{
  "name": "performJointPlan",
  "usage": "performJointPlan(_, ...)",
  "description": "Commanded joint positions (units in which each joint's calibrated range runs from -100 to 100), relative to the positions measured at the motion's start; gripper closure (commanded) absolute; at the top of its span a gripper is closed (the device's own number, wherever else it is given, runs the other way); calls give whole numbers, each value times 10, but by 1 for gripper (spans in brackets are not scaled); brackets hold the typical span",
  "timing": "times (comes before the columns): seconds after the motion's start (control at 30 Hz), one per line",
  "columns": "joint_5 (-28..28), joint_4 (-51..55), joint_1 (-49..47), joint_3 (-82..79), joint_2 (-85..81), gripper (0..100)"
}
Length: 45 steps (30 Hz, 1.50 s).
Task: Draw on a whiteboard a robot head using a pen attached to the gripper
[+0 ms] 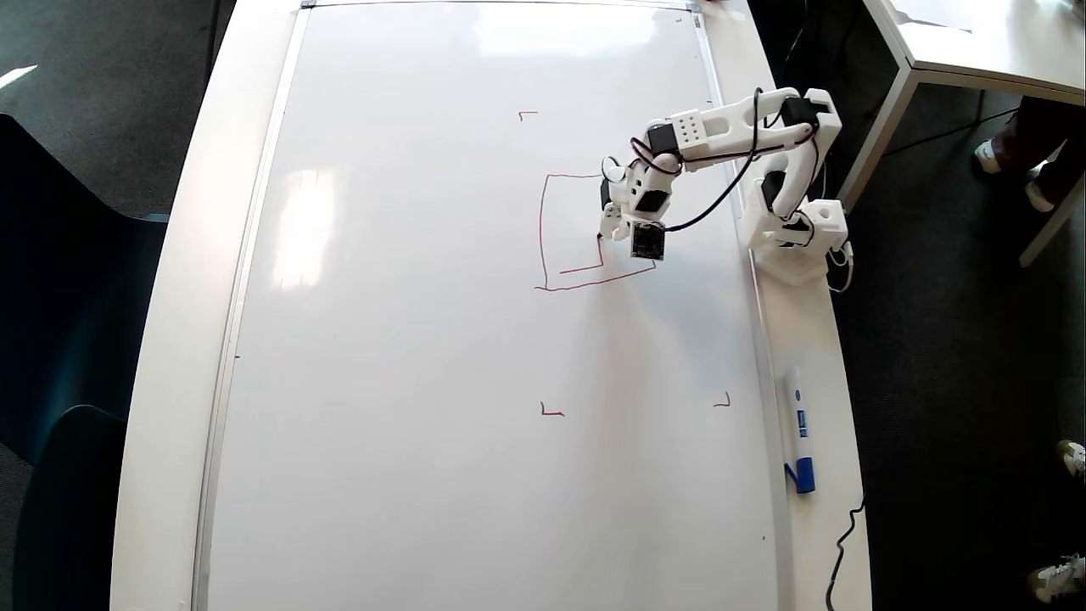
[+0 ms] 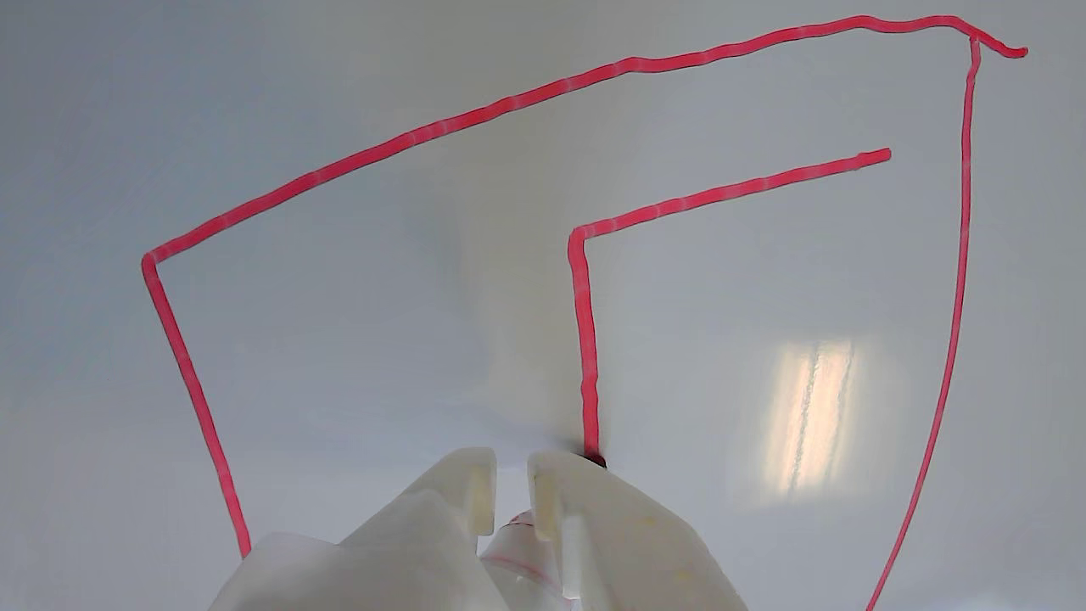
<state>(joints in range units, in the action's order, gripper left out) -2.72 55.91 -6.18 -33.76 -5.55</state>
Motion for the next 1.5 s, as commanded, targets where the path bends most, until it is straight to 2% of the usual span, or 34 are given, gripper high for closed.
performJointPlan(0.0, 3, -10, 0, 63, 41, 99)
performJointPlan(0.3, 3, -8, 0, 167, 115, 99)
performJointPlan(0.6, 4, -5, -10, 182, 126, 99)
performJointPlan(1.1, -1, -9, -84, 184, 127, 99)
performJointPlan(1.47, -1, -7, -85, 233, 127, 99)
